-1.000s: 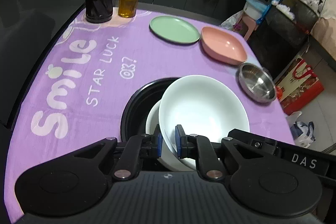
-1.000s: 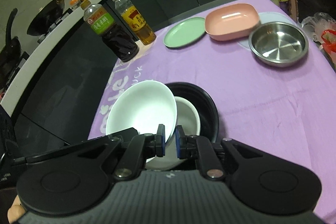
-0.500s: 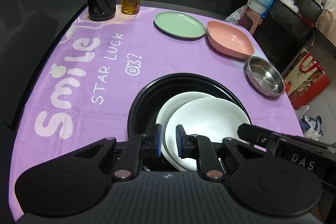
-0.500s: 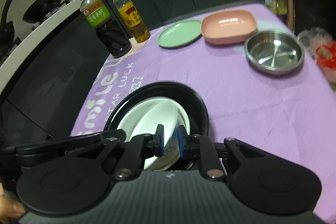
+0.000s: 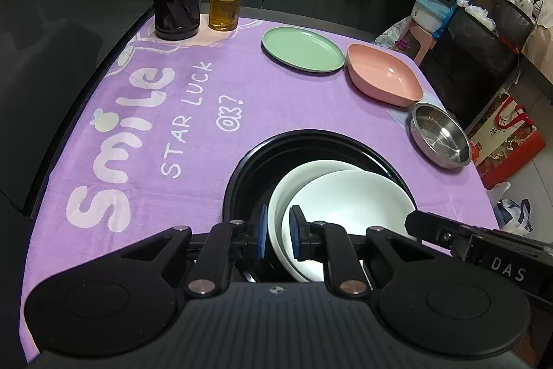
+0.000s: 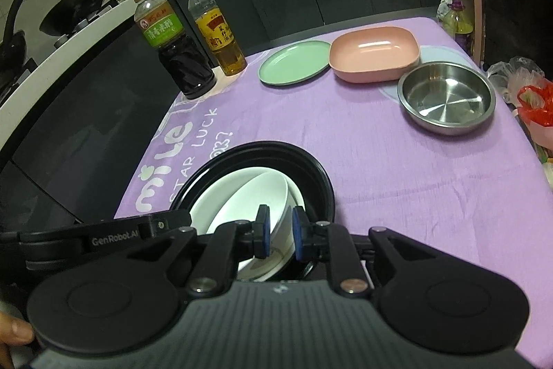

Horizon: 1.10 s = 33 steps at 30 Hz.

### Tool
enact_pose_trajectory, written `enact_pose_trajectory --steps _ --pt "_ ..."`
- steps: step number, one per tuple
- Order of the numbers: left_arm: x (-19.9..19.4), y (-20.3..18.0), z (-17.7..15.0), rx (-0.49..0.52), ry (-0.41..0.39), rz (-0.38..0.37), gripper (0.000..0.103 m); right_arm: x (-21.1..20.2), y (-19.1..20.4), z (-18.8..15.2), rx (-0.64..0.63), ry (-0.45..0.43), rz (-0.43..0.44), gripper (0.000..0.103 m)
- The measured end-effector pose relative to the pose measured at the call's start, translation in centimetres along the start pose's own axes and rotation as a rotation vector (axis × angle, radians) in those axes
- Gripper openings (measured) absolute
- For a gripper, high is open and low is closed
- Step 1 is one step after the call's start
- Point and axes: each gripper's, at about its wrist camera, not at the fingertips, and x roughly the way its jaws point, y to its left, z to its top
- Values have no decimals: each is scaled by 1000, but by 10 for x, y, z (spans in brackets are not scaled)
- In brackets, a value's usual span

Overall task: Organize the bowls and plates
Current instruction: 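Lower the small white bowl into the stacked bowls and open both grippers, then move both grippers toward the green plate rim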

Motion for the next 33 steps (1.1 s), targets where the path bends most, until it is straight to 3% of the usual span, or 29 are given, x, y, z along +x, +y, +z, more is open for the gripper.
enact_pose_trajectory --steps 12,25,33 --pt "2 7 3 -21 -4 -4 14 13 -3 -4 -1 44 0 15" --pt "0 8 17 -16 -38 0 18 9 -10 4 16 29 16 15" --pt "13 12 35 -20 -47 61 20 9 -20 19 55 16 22 15"
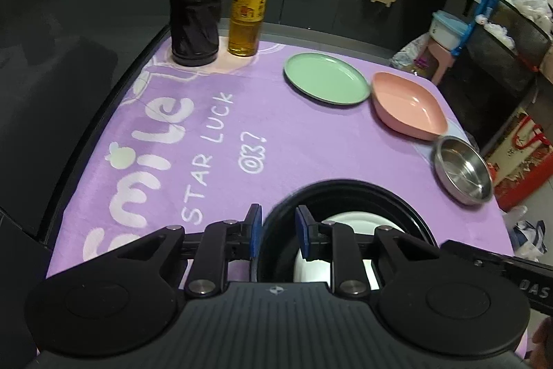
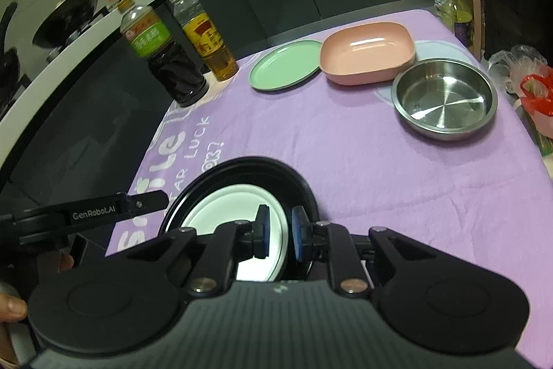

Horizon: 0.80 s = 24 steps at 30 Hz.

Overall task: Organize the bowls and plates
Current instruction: 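Move both grippers toward the green plate rim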

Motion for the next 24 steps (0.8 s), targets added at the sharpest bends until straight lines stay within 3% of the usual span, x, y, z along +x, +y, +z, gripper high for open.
enact_pose_trajectory --steps 7,10,17,24 --pt "15 6 18 -17 -29 -45 26 6 -11 16 33 -7 -7 15" --pt "24 9 29 -35 -29 -59 27 11 -14 24 35 -10 -19 19" --pt "50 14 57 -57 -30 -45 27 26 -22 44 26 6 -11 19" --pt "82 14 93 -75 -113 -33 28 46 -28 84 25 -30 19 19"
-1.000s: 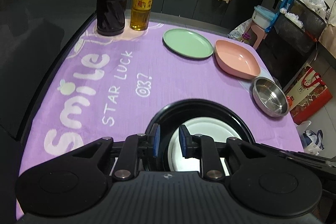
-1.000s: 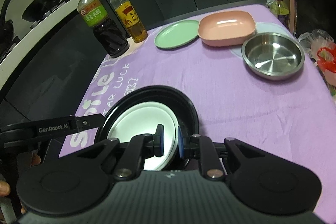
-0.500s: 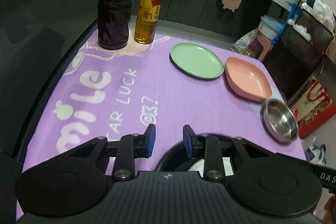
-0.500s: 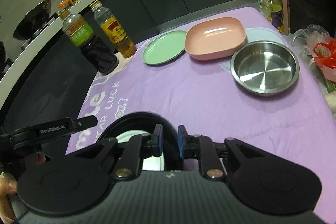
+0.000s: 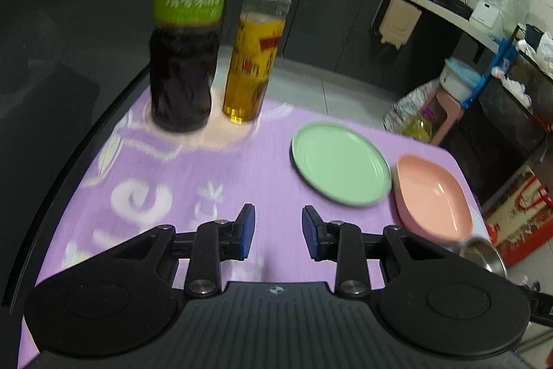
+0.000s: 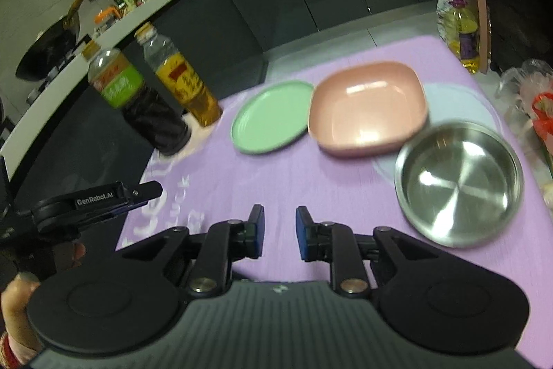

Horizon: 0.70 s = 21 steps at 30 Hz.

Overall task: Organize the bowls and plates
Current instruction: 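Move both grippers toward the green plate rim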

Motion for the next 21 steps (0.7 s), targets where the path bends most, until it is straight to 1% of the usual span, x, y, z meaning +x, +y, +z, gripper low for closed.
enact_pose_trajectory --steps 2,5,9,13,14,16,18,21 --pt "15 -2 6 -5 0 9 28 11 0 12 6 -8 12 19" --pt "40 -3 15 -22 15 -18 28 31 0 27 29 -12 42 19" --pt "73 -5 23 -37 45 -28 28 62 3 42 54 16 52 19" --pt "101 -7 32 -39 65 -19 28 88 0 47 96 49 53 19" --pt "107 -7 34 -41 69 -18 28 93 -2 47 107 47 63 21" --pt "117 -8 37 -50 74 -30 28 100 -6 46 120 37 86 21" --pt "127 -8 40 -62 79 -47 28 107 -9 46 125 35 75 21" --pt "137 -11 42 -56 89 -40 28 116 -12 47 138 49 32 21"
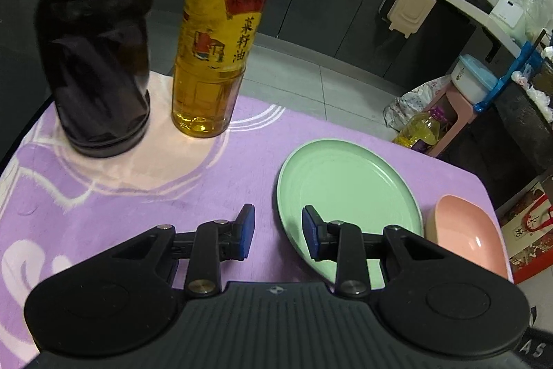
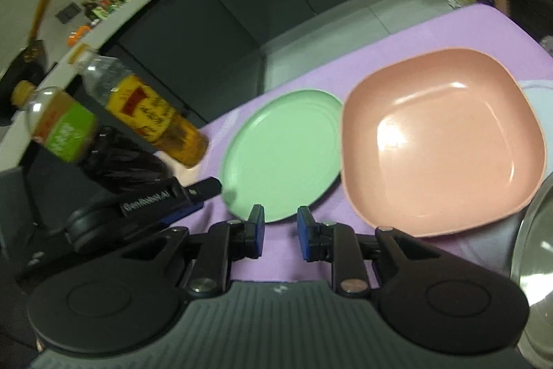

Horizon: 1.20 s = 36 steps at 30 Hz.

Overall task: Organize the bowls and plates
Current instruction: 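Close the grippers on the green plate rim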

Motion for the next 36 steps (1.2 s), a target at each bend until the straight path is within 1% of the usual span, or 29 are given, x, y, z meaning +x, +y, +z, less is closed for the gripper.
enact_pose_trajectory --steps 4,6,7,10,12,13,15,16,17,18,21,24,25,27,29,31,33,34,35,36 --pt "11 -1 3 2 6 13 28 8 -6 -1 24 27 -11 21" --pt "17 -2 3 6 13 17 29 11 -8 -1 40 18 -11 20" --pt "17 -3 3 13 -1 16 29 10 -9 -1 44 5 -2 20" --pt "21 -5 3 31 -5 11 30 9 -9 -1 50 -5 -1 21" --pt "22 -7 2 59 1 -26 28 8 -7 -2 49 -9 -9 21" --pt "21 -10 1 80 3 -34 25 7 -7 -3 44 -12 -11 21" --pt "19 -15 -5 132 0 -17 15 12 -6 -3 37 -11 2 21" --pt "18 -15 -7 147 0 -22 14 14 -6 -3 33 4 20 17" --pt "16 -15 -9 154 3 -33 15 19 -6 -3 32 27 37 7" --pt "13 -15 -12 158 9 -45 14 22 -7 -4 31 54 51 3" --pt "7 -9 -16 156 25 -67 14 26 -4 -9 17 80 58 2" --pt "6 -2 -15 132 34 -78 14 19 -1 -10 -16 93 70 2" --pt "6 0 -14 118 37 -83 14 14 1 -9 -37 89 77 2" --pt "8 2 -12 98 35 -79 14 6 6 -5 -69 55 70 8" --pt "7 3 -12 100 36 -76 14 -3 12 1 -117 5 42 9" --pt "6 3 -12 104 40 -67 14 -10 22 12 -202 -48 13 10" --pt "3 3 -13 117 44 -40 16 -11 33 25 -348 -93 -25 18" --pt "1 3 -14 125 44 -21 16 -7 40 31 -442 -115 -59 28" --pt "-2 4 -14 131 43 -2 18 -1 44 33 -511 -133 -98 32" --pt "-5 6 -15 136 43 19 19 5 47 33 -575 -152 -139 32"
